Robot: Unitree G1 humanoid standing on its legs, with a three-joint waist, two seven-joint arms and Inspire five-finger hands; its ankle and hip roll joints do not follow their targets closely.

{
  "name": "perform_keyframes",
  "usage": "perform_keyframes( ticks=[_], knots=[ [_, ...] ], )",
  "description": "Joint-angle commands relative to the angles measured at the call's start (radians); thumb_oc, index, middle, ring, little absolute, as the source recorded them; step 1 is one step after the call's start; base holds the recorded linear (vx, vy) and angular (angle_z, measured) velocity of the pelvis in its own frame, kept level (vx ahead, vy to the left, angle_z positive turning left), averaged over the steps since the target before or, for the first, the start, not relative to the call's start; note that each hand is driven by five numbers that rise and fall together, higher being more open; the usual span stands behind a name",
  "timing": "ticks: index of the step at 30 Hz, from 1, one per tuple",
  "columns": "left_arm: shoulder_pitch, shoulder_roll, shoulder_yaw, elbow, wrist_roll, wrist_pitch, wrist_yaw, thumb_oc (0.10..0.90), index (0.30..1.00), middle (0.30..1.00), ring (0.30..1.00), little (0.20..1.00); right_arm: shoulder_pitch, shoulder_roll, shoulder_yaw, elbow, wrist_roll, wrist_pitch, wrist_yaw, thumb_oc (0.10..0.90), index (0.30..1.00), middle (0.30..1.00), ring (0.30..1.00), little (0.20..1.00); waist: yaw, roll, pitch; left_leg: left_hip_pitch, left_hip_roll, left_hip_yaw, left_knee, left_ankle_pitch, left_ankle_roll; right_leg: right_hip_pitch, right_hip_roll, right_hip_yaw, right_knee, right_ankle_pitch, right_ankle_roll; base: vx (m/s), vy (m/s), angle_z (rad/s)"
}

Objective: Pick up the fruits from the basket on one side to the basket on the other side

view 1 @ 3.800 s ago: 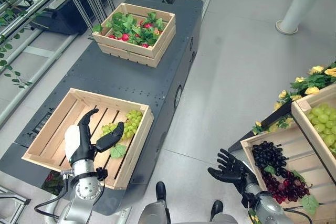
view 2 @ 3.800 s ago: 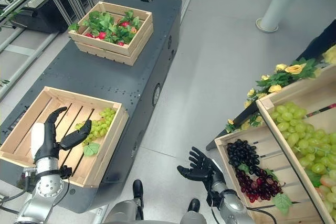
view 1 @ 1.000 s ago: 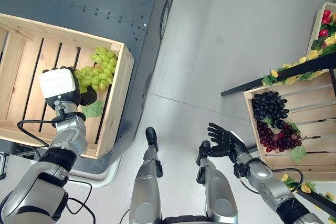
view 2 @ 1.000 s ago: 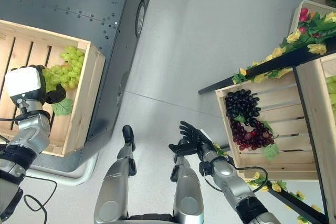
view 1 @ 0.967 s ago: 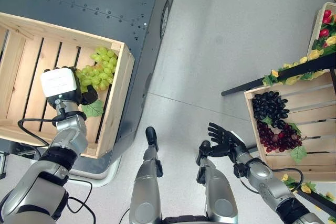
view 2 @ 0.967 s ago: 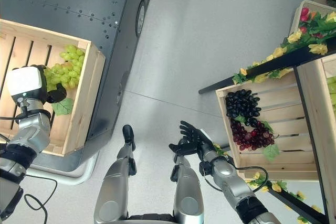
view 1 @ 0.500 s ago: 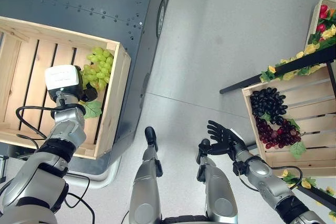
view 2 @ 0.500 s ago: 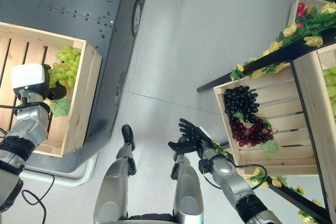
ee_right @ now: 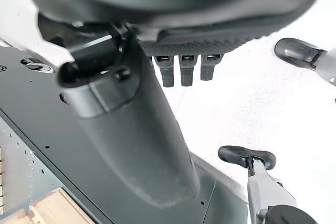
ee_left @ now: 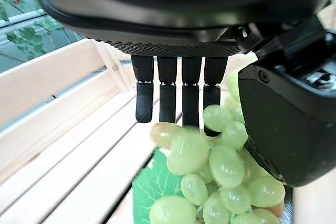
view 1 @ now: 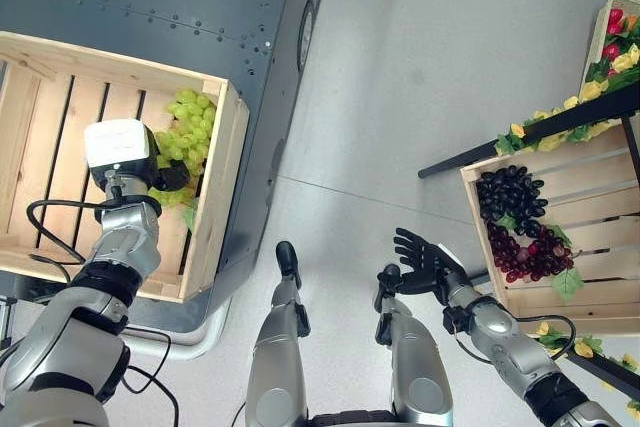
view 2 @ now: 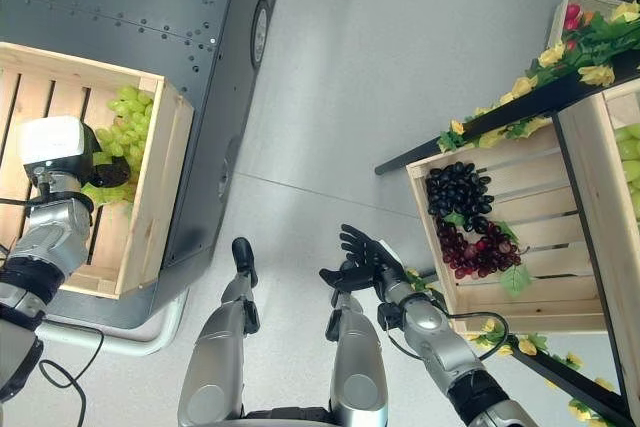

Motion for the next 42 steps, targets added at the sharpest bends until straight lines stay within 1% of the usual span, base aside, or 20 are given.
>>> perform_keyframes(
  ticks=[1,4,11,12,14,15,17,20,24,28,31,34,35,39,41,42],
  knots=[
    [-0.046,0.029,0.041,0.005,0.027,-0.007,0.059,0.400,0.300,0.300,0.300,0.300,0.002,-0.035,-0.023,-0.094,-0.005,-0.047,-0.017,0.800,0.900,0.900,0.900,0.900,-0.006,-0.024,0.007,-0.037,-0.024,0.029,0.206,-0.161,-0.045,-0.065,-0.007,-0.003,0.051,0.043,-0.021,0.00,0.000,0.00],
    [-0.035,0.026,0.054,0.001,0.025,-0.019,0.082,0.400,0.300,0.300,0.300,0.300,0.007,-0.034,-0.028,-0.095,-0.010,-0.047,-0.016,0.800,0.900,0.900,0.900,0.900,-0.005,-0.019,0.007,-0.024,-0.027,0.032,0.197,-0.160,-0.042,-0.062,-0.009,-0.004,0.056,0.041,-0.022,0.00,0.000,0.00],
    [-0.026,0.022,0.066,-0.019,0.030,-0.022,0.102,0.400,0.300,0.300,0.300,0.300,0.011,-0.032,-0.029,-0.097,-0.011,-0.039,-0.015,0.800,0.900,0.900,0.900,0.900,-0.003,-0.013,0.007,-0.003,-0.033,0.033,0.171,-0.152,-0.040,-0.058,-0.009,0.000,0.056,0.042,-0.019,0.00,0.000,0.00],
    [-0.026,0.023,0.071,-0.019,0.029,-0.028,0.107,0.452,0.378,0.378,0.378,0.378,0.012,-0.032,-0.031,-0.096,-0.013,-0.040,-0.009,0.800,0.900,0.900,0.900,0.900,-0.003,-0.013,0.007,-0.001,-0.034,0.031,0.168,-0.151,-0.040,-0.057,-0.008,0.000,0.056,0.041,-0.018,0.00,0.000,0.00],
    [-0.027,0.026,0.073,-0.022,0.034,-0.031,0.109,0.670,0.705,0.705,0.705,0.705,0.014,-0.033,-0.033,-0.098,-0.019,-0.040,-0.004,0.800,0.900,0.900,0.900,0.900,-0.003,-0.012,0.007,0.003,-0.036,0.031,0.161,-0.149,-0.039,-0.057,-0.008,-0.001,0.056,0.041,-0.019,0.00,0.000,0.00],
    [-0.029,0.027,0.071,-0.027,0.030,-0.030,0.112,0.800,0.900,0.900,0.900,0.900,0.015,-0.033,-0.032,-0.102,-0.015,-0.036,-0.009,0.800,0.900,0.900,0.900,0.900,-0.002,-0.012,0.007,0.004,-0.036,0.030,0.160,-0.149,-0.038,-0.057,-0.008,-0.002,0.060,0.038,-0.019,0.00,0.000,0.00],
    [-0.027,0.023,0.076,-0.032,0.036,-0.022,0.117,0.800,0.900,0.900,0.900,0.900,0.014,-0.032,-0.031,-0.098,-0.014,-0.037,-0.007,0.800,0.900,0.900,0.900,0.900,-0.002,-0.010,0.007,0.011,-0.037,0.028,0.150,-0.145,-0.038,-0.058,-0.008,0.000,0.061,0.039,-0.017,0.00,0.000,0.00],
    [-0.015,0.028,0.085,-0.047,0.046,-0.027,0.139,0.800,0.900,0.900,0.900,0.900,0.019,-0.029,-0.033,-0.100,-0.022,-0.035,0.000,0.800,0.900,0.900,0.900,0.900,0.002,-0.009,0.007,0.028,-0.043,0.025,0.129,-0.141,-0.036,-0.045,-0.007,-0.001,0.050,0.041,-0.016,0.00,0.000,0.00],
    [0.001,0.040,0.095,-0.072,0.057,-0.023,0.163,0.800,0.900,0.900,0.900,0.900,0.029,-0.031,-0.036,-0.102,-0.012,-0.045,-0.010,0.800,0.900,0.900,0.900,0.900,0.006,-0.004,0.007,0.031,-0.044,0.022,0.132,-0.144,-0.036,-0.045,-0.006,-0.007,0.057,0.036,-0.018,0.00,0.000,0.00],
    [0.049,0.060,0.131,-0.113,0.079,0.009,0.158,0.800,0.900,0.900,0.900,0.900,0.055,-0.038,-0.058,-0.113,-0.023,-0.040,0.016,0.800,0.900,0.900,0.900,0.900,0.010,0.006,0.007,0.043,-0.047,0.016,0.121,-0.141,-0.035,-0.036,-0.009,-0.012,0.059,0.033,-0.019,0.00,0.000,0.02],
    [0.073,0.067,0.149,-0.134,0.078,0.027,0.160,0.800,0.900,0.900,0.900,0.900,0.063,-0.041,-0.066,-0.117,-0.017,-0.038,0.017,0.800,0.900,0.900,0.900,0.900,0.013,0.012,0.007,0.054,-0.051,0.012,0.109,-0.139,-0.034,-0.027,-0.009,-0.015,0.055,0.031,-0.018,0.00,-0.001,0.01],
    [0.089,0.074,0.162,-0.156,0.076,0.054,0.177,0.800,0.900,0.900,0.900,0.900,0.070,-0.041,-0.072,-0.127,-0.021,-0.032,0.019,0.800,0.900,0.900,0.900,0.900,0.015,0.013,0.007,0.059,-0.053,0.009,0.105,-0.140,-0.032,-0.025,-0.009,-0.016,0.056,0.029,-0.018,0.00,0.000,0.00],
    [0.099,0.075,0.170,-0.170,0.064,0.069,0.200,0.800,0.900,0.900,0.900,0.900,0.074,-0.042,-0.073,-0.131,-0.017,-0.030,0.014,0.800,0.900,0.900,0.900,0.900,0.017,0.014,0.007,0.062,-0.054,0.008,0.105,-0.140,-0.032,-0.022,-0.010,-0.019,0.058,0.028,-0.018,0.00,0.000,0.00],
    [0.105,0.069,0.184,-0.192,0.071,0.096,0.235,0.800,0.900,0.900,0.900,0.900,0.075,-0.039,-0.072,-0.127,-0.018,-0.034,0.017,0.800,0.900,0.900,0.900,0.900,0.022,0.011,0.007,0.061,-0.056,-0.001,0.106,-0.143,-0.031,-0.021,-0.010,-0.019,0.059,0.025,-0.019,0.00,0.000,0.00],
    [0.107,0.066,0.192,-0.195,0.072,0.093,0.241,0.800,0.900,0.900,0.900,0.900,0.075,-0.038,-0.071,-0.125,-0.012,-0.037,0.013,0.800,0.900,0.900,0.900,0.900,0.023,0.009,0.007,0.062,-0.056,-0.001,0.106,-0.145,-0.030,-0.023,-0.009,-0.019,0.063,0.023,-0.018,0.00,0.000,0.00],
    [0.113,0.061,0.197,-0.193,0.077,0.081,0.242,0.800,0.900,0.900,0.900,0.900,0.076,-0.036,-0.072,-0.123,-0.011,-0.036,0.015,0.800,0.900,0.900,0.900,0.900,0.023,0.009,0.007,0.066,-0.058,-0.003,0.106,-0.146,-0.030,-0.019,-0.009,-0.017,0.061,0.023,-0.018,0.00,0.000,0.00]
  ],
)
